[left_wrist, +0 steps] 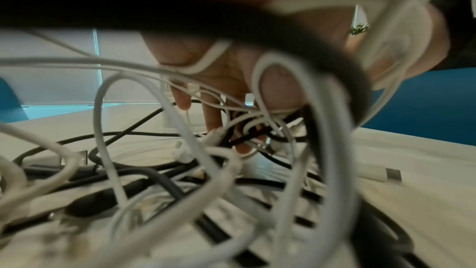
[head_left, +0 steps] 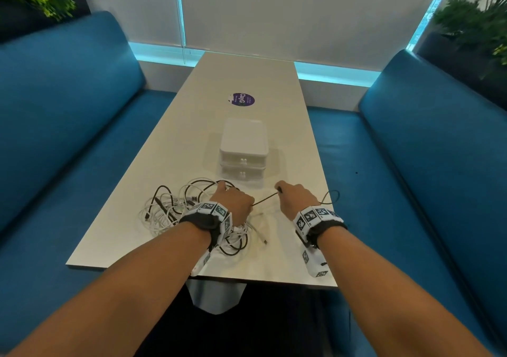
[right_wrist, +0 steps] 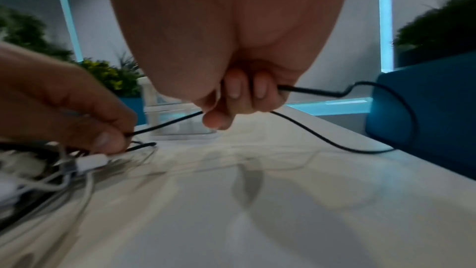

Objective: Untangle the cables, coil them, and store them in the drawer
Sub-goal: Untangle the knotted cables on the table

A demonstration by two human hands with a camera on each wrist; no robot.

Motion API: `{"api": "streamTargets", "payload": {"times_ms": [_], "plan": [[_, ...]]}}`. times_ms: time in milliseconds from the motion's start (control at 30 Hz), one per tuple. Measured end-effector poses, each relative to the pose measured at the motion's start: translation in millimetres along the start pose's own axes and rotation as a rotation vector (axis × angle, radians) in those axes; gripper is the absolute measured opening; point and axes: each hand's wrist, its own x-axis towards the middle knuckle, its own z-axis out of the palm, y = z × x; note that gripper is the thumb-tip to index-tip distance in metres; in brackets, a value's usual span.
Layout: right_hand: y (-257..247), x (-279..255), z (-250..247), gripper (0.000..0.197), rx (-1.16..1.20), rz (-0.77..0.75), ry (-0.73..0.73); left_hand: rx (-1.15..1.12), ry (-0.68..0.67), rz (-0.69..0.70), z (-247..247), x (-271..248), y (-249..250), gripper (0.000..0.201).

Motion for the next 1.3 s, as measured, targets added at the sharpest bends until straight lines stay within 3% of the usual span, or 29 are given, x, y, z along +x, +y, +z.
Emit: {"api": "streamTargets", "payload": {"times_ms": [100, 200, 333, 467, 800, 867, 967, 1100, 1300], "plan": [[-21, 1, 5, 0.021, 0.039, -0.188, -0.080, 0.016, 0.042, -0.008, 2, 1, 1, 0.014], [-34, 2, 8, 0.015, 0.076, -0.230, -0.131, 0.017, 0.081, -0.014, 2, 0, 0, 0.011], [-31, 6, 6, 0.017, 0.158, -0.164, -0.152, -0.013, 0.116, -0.002, 3, -5, -6, 0.018], [-24, 8, -4, 0.023, 0.182, -0.102, -0.154, -0.030, 0.065, -0.003, -1, -7, -3, 0.031], [5, 15, -20, 0.024, 0.223, 0.165, 0.010, -0.219, 0.093, -0.084, -15, -9, -17, 0.027], [0, 13, -17, 0.023, 0.150, 0.131, 0.032, -0.153, 0.093, -0.071, -13, -8, -16, 0.025], [-12, 9, -9, 0.026, 0.041, -0.035, 0.023, -0.102, 0.067, -0.058, -10, -4, -11, 0.021], [-30, 5, 6, 0.026, 0.060, -0.227, -0.117, -0.033, 0.065, -0.048, -10, -2, -4, 0.019], [-28, 11, 0, 0.023, 0.156, -0.206, -0.164, -0.050, 0.108, -0.033, -8, -5, -5, 0.021]]}}
